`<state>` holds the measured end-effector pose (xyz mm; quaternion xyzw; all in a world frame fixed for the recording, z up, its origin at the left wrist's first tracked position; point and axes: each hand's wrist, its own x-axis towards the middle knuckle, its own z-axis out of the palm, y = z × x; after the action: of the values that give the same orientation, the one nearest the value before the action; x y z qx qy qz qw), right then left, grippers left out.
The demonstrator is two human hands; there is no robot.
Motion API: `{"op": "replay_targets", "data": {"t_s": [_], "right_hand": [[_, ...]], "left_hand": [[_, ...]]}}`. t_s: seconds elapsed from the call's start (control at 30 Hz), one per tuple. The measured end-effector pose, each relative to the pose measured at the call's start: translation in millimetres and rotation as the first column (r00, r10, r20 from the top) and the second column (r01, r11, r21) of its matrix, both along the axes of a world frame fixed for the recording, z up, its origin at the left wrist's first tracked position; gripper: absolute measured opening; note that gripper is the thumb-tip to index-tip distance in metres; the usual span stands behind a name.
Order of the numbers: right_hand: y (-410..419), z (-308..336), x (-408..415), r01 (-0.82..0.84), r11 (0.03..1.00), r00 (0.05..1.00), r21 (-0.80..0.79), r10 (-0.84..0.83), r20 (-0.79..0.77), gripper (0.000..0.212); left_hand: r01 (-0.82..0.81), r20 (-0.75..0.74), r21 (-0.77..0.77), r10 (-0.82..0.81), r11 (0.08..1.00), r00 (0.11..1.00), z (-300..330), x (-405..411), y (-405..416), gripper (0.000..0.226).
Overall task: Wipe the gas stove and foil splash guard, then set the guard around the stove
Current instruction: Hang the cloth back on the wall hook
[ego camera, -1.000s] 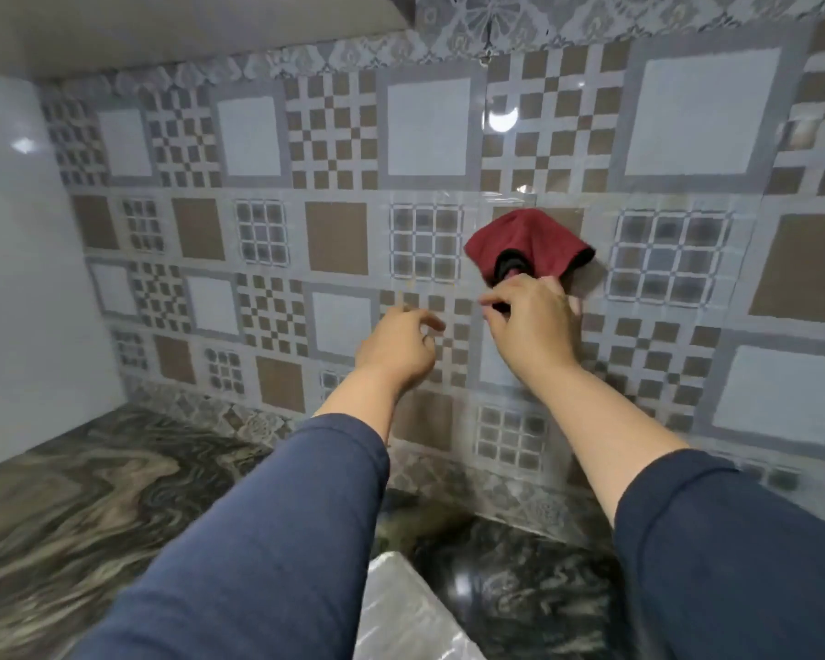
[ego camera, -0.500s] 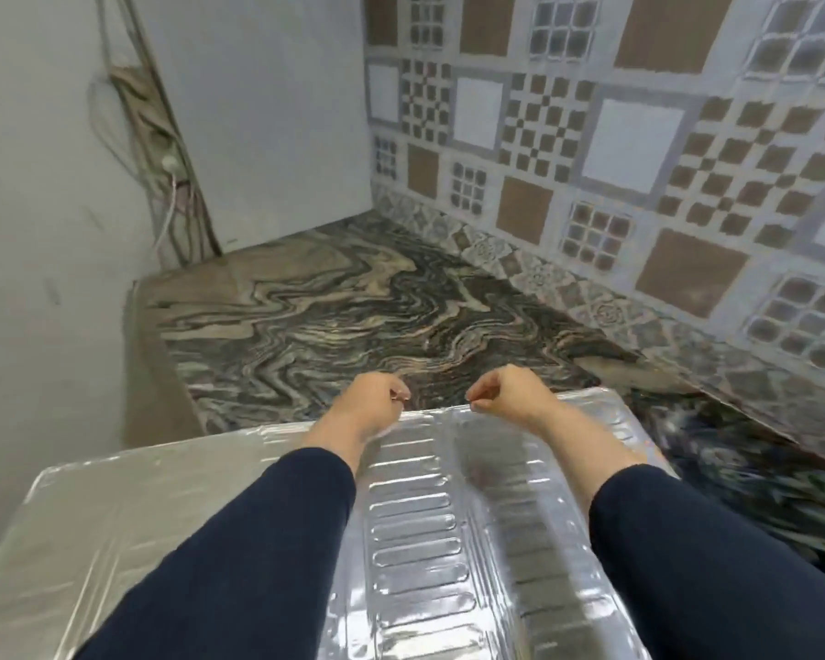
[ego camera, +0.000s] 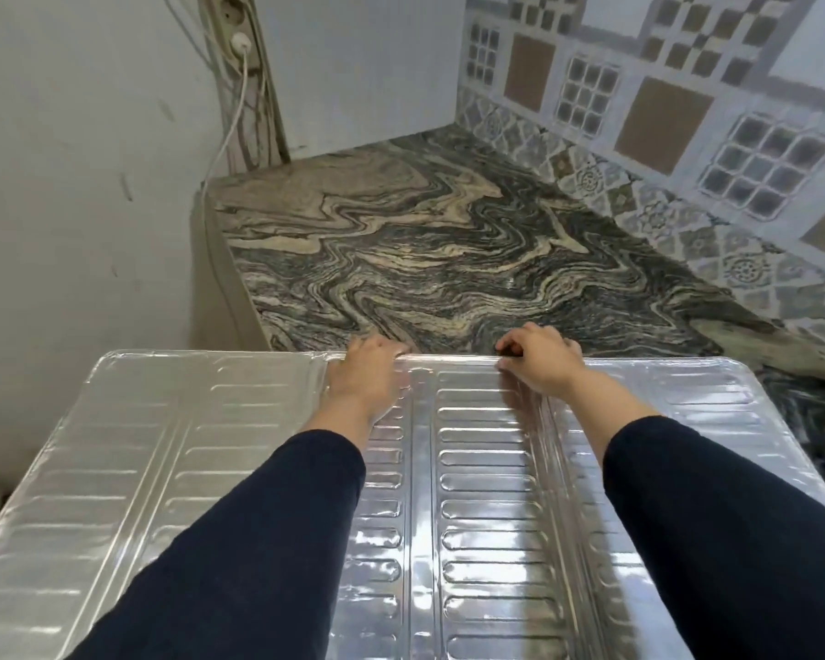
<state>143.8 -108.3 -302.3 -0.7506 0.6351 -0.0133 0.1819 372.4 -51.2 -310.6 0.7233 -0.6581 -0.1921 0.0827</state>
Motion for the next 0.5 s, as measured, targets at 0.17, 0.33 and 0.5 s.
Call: {"op": "replay_targets", "data": {"t_s": [0.17, 0.33, 0.5], "right_hand": [[-3.5, -0.6, -6.9, 0.012, 1.0, 0.999, -0.002, -0.012, -0.038, 0.017], [-5.6, -3.3, -8.7, 0.007, 0.999, 1.0, 0.045, -0.008, 0.029, 0.015], [-12.6, 0.1, -18.2, -0.057, 0.995, 0.991, 0.077, 0.047, 0.128, 0.013]], "left_hand": [[0.002, 0.023, 0.024, -0.003, 1.0, 1.0, 6.4, 0.3, -5.7, 0.049], [-0.023, 0.037, 0.007, 0.023, 1.0, 0.999, 5.8, -2.2, -11.7, 0.045], [-0.023, 0.067, 0.018, 0.022, 1.0, 0.998, 9.8, -4.0, -16.4, 0.037]]}}
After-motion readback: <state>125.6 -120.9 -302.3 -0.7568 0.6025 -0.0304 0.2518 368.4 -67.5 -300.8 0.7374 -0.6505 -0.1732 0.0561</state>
